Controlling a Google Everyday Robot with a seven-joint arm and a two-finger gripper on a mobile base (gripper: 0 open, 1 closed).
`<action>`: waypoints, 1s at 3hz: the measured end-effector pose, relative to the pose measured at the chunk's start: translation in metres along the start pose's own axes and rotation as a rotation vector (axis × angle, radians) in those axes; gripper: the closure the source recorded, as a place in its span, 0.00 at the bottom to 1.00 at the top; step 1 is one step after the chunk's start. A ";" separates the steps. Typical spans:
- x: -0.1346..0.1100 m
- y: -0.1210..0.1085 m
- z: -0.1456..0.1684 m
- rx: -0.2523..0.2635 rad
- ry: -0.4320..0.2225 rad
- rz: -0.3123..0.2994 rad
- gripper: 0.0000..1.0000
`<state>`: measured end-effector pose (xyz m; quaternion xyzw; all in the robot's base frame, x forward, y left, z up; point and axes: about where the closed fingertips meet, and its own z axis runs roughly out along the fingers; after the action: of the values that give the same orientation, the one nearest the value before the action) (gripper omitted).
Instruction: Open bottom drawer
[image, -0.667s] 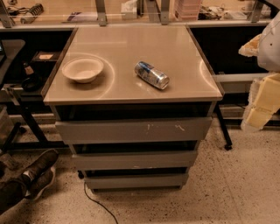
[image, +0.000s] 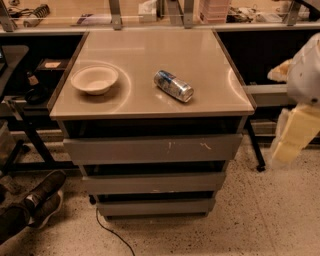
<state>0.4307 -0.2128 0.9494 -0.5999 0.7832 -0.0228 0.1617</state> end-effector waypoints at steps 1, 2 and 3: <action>0.001 0.031 0.059 -0.038 -0.051 -0.008 0.00; 0.007 0.062 0.130 -0.107 -0.073 -0.018 0.00; 0.010 0.087 0.197 -0.169 -0.081 -0.032 0.00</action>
Offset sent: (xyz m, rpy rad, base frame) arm -0.0369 0.0468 -0.2427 0.1282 0.1676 0.0940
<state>0.4026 -0.1668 0.7411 -0.6244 0.7654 0.0648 0.1415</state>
